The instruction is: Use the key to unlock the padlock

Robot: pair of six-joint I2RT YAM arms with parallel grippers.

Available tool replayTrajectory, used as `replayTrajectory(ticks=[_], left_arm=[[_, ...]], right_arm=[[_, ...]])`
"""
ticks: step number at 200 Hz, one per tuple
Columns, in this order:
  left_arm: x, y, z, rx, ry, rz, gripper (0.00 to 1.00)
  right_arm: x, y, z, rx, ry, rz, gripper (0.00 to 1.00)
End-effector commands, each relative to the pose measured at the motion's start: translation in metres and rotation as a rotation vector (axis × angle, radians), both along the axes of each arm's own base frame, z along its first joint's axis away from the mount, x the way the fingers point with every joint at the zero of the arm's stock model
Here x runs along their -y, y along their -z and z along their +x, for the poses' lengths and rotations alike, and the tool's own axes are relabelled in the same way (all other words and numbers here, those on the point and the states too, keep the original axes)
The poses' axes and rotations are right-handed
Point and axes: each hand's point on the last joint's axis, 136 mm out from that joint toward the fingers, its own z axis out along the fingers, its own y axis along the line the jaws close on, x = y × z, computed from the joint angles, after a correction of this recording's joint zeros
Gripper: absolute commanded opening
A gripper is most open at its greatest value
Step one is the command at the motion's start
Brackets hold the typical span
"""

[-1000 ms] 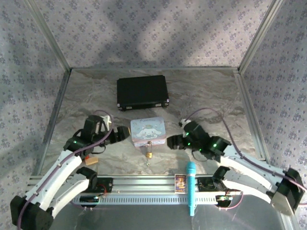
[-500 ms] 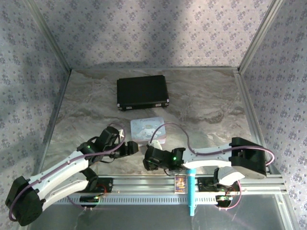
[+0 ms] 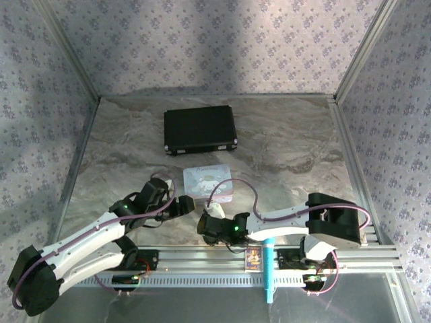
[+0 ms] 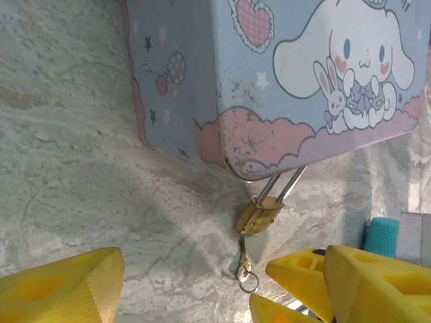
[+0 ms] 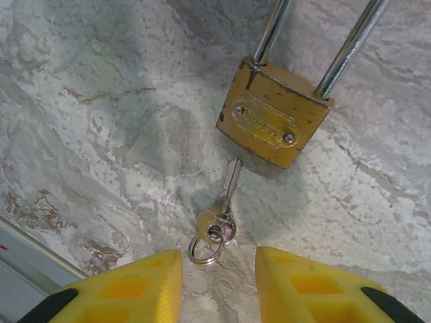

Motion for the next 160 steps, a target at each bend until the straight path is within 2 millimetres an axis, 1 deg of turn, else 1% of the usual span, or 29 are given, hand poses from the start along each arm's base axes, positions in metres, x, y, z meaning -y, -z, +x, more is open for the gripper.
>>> replayTrajectory(ticks=[1,26,48,65,78,98,121,160], left_arm=[[0.000,0.003,0.001,0.007,-0.012,0.006,0.77],[-0.001,0.004,0.001,0.007,-0.017,0.011,0.77],[-0.001,0.004,0.001,0.007,-0.018,0.009,0.77],[-0.002,0.005,0.001,0.007,-0.022,0.009,0.77],[-0.003,0.006,0.000,0.005,-0.026,0.011,0.77],[-0.003,0.006,0.001,0.002,-0.033,0.008,0.77],[-0.003,0.004,0.001,0.007,-0.035,0.004,0.77],[-0.006,0.007,0.002,0.009,-0.053,0.010,0.77]], right_arm=[[0.002,0.001,0.004,0.020,0.035,-0.032,0.34],[-0.001,0.002,0.006,0.025,0.036,-0.039,0.34],[-0.010,-0.004,0.005,0.036,0.031,-0.014,0.34],[-0.011,-0.006,0.007,0.045,0.036,-0.017,0.35],[-0.010,-0.003,0.008,0.041,0.046,-0.028,0.35],[-0.007,0.005,0.009,0.027,0.062,-0.055,0.35],[0.002,0.013,0.007,0.021,0.086,-0.113,0.34],[0.015,0.023,0.003,0.018,0.112,-0.174,0.28]])
